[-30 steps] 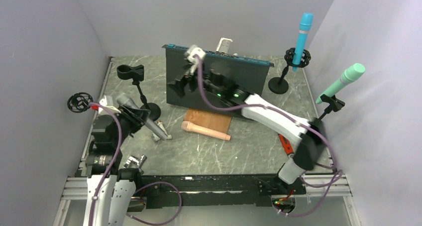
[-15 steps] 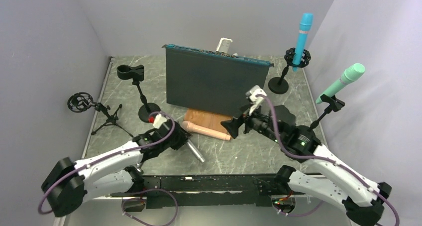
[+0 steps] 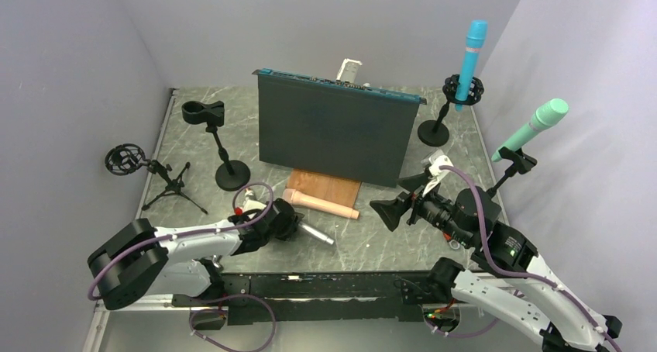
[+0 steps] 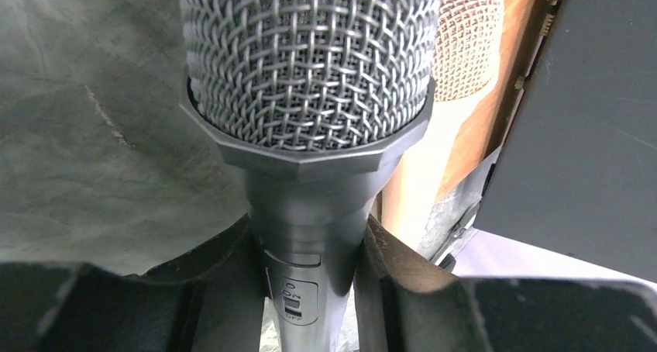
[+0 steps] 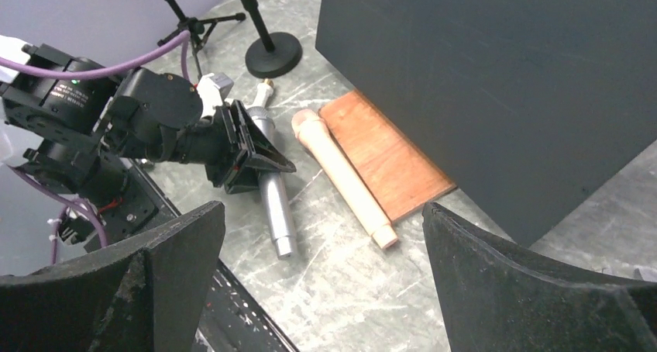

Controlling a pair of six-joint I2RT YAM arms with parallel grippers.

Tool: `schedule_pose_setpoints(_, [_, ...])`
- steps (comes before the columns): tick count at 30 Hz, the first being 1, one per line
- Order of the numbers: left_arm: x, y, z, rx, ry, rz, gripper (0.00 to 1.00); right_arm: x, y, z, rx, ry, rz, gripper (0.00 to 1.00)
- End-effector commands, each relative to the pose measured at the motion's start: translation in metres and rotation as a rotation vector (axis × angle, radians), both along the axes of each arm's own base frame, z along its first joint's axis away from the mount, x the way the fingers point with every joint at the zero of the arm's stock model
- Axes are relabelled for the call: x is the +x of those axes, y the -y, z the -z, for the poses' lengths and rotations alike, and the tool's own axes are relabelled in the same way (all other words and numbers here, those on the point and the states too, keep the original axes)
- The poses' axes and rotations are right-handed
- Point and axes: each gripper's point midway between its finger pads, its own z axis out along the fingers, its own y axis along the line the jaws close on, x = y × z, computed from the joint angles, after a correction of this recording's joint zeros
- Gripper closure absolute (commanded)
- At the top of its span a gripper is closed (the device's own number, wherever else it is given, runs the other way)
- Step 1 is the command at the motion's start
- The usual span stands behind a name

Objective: Remove the microphone from the stand

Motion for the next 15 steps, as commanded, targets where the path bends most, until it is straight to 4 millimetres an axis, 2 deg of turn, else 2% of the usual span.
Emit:
schedule_pose_setpoints(1, [0.016,0.018,-0.02,-0.098,0.036,-0.061,0.8,-0.004,0.006,0.009,0.005,-0.035,0.02,0.0])
schedule_pose_setpoints(3, [0.017,0.019,-0.02,-0.087,0.037,-0.057,0.72,-0.006,0.007,0.009,0.017,-0.04,0.019,0.0])
schedule_pose_setpoints(10, [0.013,0.029,-0.014,-0.079,0.007,-0.034,0.36,-0.009,0.013,0.014,0.016,-0.063,0.037,0.0])
schedule_pose_setpoints(13, [0.014,0.032,-0.016,-0.062,0.01,-0.016,0.26,-0.009,0.012,0.011,0.023,-0.056,0.03,0.0])
schedule_pose_setpoints(15, [0.013,0.033,-0.019,-0.051,0.017,-0.002,0.25,-0.008,0.011,0.011,0.025,-0.052,0.031,0.0])
